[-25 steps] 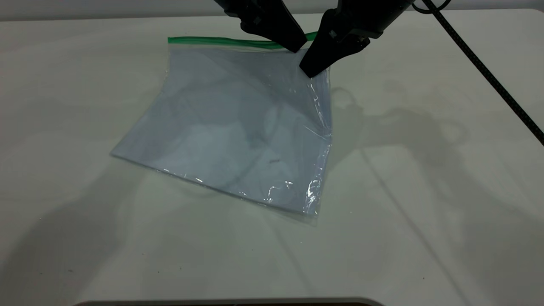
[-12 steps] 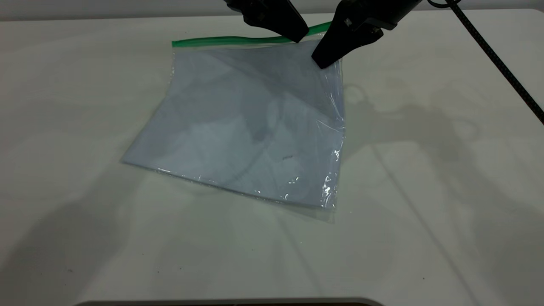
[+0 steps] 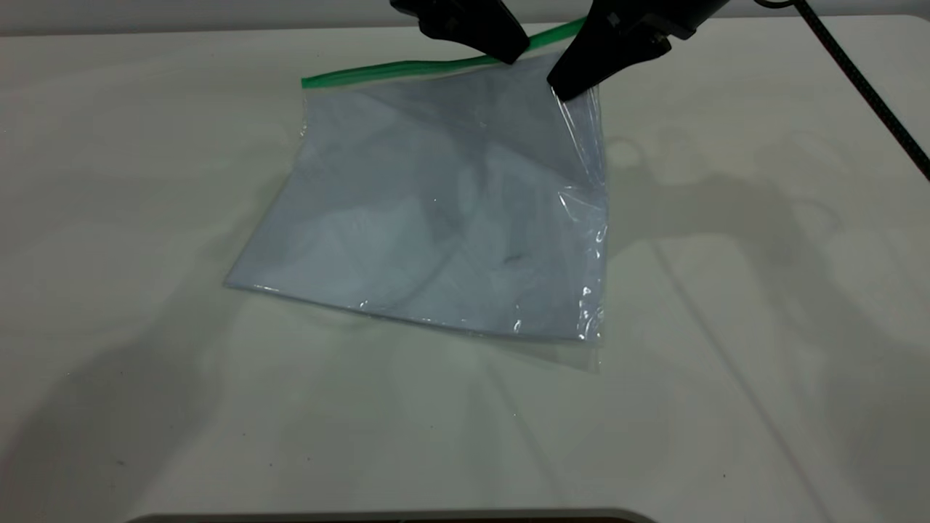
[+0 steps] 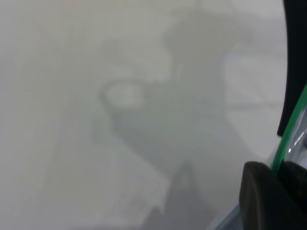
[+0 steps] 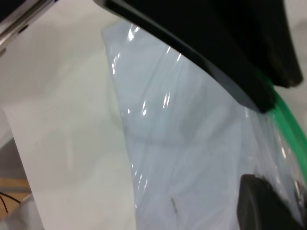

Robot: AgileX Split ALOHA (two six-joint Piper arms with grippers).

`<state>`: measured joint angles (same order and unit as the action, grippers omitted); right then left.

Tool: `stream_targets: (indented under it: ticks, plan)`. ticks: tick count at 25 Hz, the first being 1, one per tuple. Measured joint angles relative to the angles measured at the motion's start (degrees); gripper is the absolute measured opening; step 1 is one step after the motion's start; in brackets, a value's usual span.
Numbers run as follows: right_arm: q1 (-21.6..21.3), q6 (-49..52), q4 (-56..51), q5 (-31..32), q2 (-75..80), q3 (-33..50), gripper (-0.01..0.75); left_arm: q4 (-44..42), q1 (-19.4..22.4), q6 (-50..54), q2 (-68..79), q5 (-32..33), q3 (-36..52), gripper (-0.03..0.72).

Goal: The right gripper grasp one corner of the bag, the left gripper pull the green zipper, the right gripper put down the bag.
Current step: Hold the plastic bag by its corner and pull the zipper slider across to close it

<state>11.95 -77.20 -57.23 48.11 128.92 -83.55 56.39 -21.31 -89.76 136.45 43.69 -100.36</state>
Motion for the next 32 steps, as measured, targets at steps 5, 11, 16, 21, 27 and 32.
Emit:
stream_targets:
  ticks: [5,11,16,21,27,32]
  plan:
    - [-0.31,-0.46,-1.42,0.24,-0.1,-0.16,0.034,0.06,2.57,0.31,0.0,1.43,0.0,0.069]
    - [-0.82,-1.36,-3.14,0.55,-0.1,-0.16,0.034,-3.02,5.64,0.97,0.0,2.0,0.0,0.069]
    - [-1.64,-1.94,-3.66,0.65,-0.1,-0.16,0.034,-5.9,7.71,3.8,0.0,2.0,0.0,0.069]
    - [-2.42,-2.01,-3.65,0.71,-0.1,-0.27,0.034,-9.28,10.16,6.62,0.0,2.3,0.0,0.069]
    - [-3.79,-2.06,-3.59,0.83,-0.1,-0.27,0.034,-10.66,12.95,8.31,0.0,3.28,0.0,0.069]
    - [-5.37,-2.18,-3.24,0.65,-0.1,-0.27,0.034,-12.51,14.06,8.52,0.0,3.5,0.0,0.069]
